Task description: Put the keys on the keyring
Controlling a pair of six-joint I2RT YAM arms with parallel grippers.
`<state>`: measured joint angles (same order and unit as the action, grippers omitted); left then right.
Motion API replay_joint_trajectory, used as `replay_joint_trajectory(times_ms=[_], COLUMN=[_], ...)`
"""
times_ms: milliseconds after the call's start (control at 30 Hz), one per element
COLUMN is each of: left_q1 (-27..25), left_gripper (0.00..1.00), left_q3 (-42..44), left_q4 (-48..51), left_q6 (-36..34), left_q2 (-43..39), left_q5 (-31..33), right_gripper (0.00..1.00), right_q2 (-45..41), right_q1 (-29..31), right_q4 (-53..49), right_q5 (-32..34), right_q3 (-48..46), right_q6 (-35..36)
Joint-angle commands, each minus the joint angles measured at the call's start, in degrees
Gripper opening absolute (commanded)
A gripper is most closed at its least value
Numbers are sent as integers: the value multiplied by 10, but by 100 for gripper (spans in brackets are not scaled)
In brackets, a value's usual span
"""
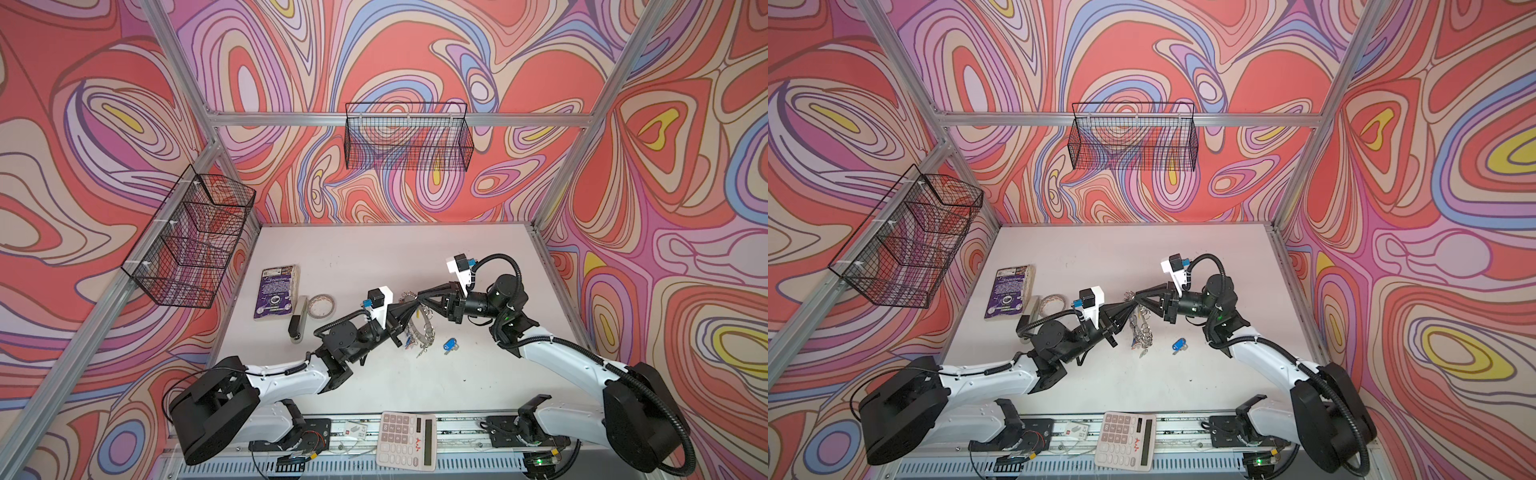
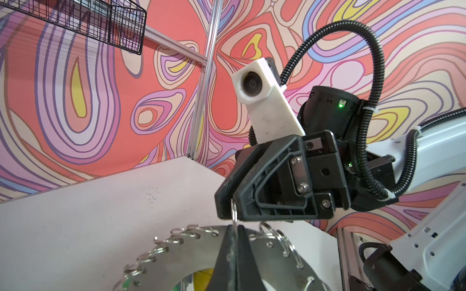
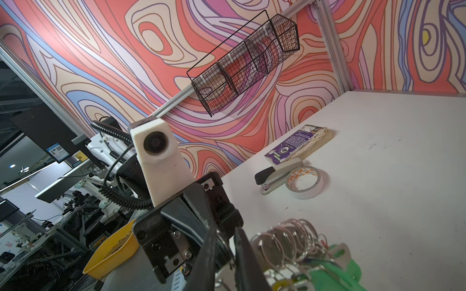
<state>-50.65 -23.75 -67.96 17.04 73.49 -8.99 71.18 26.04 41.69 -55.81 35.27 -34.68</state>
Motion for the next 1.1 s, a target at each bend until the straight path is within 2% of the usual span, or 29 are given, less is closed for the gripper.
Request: replay_joint_trajectory(times_ms=[0,267,400,533,1067], left_q1=[5,12,17,19,34], left_gripper=[0,0,0,0,0], left_q3=[-37,-40,-44,-44,-44], left_q4=[-75,-74,-73,-73,-71], left_q6=[19,36,45,45,68], left_q2=[-13,-5,1,7,27], left_q5=[-9,-13,-22,-26,-23], right_gripper=[11,2,7,8,2], right_q2=[9,15,16,19,32], right_q1=[1,2,2,3,14], right_q4=[14,15,14,27,65], right_q5=[-21,-32,-38,-43,-63], right_q3=[-12,-10,-10,-11,-19], right_q6=[-11,-14,-15,-23,-48])
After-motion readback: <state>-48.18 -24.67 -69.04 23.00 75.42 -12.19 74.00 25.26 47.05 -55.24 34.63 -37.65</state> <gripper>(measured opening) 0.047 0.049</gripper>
